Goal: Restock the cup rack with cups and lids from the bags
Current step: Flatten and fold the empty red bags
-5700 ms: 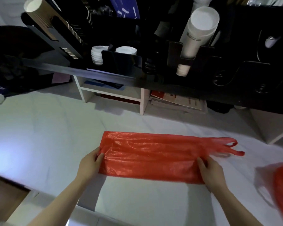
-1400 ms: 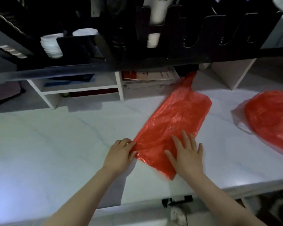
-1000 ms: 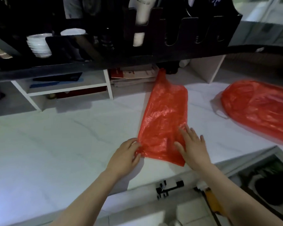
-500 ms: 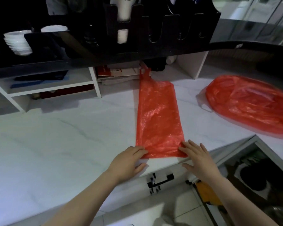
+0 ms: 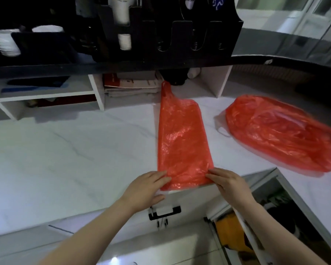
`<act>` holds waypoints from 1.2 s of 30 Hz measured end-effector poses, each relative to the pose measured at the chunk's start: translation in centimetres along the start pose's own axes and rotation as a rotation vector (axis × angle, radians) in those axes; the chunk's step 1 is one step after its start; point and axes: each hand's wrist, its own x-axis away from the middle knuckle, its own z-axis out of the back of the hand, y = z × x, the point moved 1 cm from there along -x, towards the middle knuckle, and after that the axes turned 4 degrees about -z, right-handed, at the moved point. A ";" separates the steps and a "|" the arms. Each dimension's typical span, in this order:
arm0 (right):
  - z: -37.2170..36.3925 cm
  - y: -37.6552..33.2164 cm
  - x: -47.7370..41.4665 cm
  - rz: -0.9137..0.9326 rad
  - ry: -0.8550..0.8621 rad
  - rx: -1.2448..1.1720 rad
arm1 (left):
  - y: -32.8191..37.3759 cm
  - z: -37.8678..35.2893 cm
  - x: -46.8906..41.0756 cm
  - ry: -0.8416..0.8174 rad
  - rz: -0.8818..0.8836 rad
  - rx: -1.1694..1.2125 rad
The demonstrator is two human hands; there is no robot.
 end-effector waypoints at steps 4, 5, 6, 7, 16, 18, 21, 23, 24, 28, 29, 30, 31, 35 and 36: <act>1.3 2.6 0.3 0.022 -0.012 -0.029 | 2.6 -1.2 -1.4 0.076 0.041 0.018; 1.5 3.2 0.4 0.028 -0.017 -0.035 | 3.1 -1.4 -1.7 0.116 0.052 0.019; 1.6 3.7 0.4 0.027 -0.019 -0.031 | 3.6 -1.7 -2.0 0.163 0.061 0.005; 1.6 4.2 0.5 0.007 -0.028 -0.018 | 4.2 -2.0 -2.2 0.194 0.066 -0.020; 0.9 6.6 1.0 -0.023 -0.119 -0.138 | 7.1 -2.2 -2.3 0.241 0.221 -0.151; 1.0 6.9 1.1 0.033 -0.073 -0.133 | 7.7 -1.9 -2.5 0.230 0.294 -0.087; 0.7 6.4 1.2 0.123 -0.087 -0.100 | 8.2 -1.5 -2.6 0.182 0.460 0.072; 0.3 5.6 1.2 0.199 -0.127 -0.061 | 8.6 -1.6 -2.8 0.188 0.533 0.114; -0.1 5.1 1.0 0.233 -0.168 -0.033 | 8.7 -1.8 -2.9 0.206 0.576 0.139; -2.0 3.4 -0.2 0.277 -0.391 0.070 | 8.9 -2.1 -2.9 0.219 0.653 0.152; -2.4 3.2 -0.5 0.259 -0.433 0.088 | 9.1 -1.8 -2.8 0.213 0.607 0.147; -2.6 3.0 -0.8 0.238 -0.460 0.103 | 9.3 -1.6 -2.8 0.205 0.545 0.143; -2.7 3.0 -1.0 0.215 -0.483 0.111 | 9.4 -1.4 -2.6 0.196 0.490 0.132; -2.9 3.0 -1.9 0.131 -0.566 0.127 | 9.0 -1.2 -2.0 0.163 0.403 0.138; -2.8 3.0 -2.0 0.105 -0.589 0.130 | 8.7 -1.2 -1.9 0.151 0.401 0.162</act>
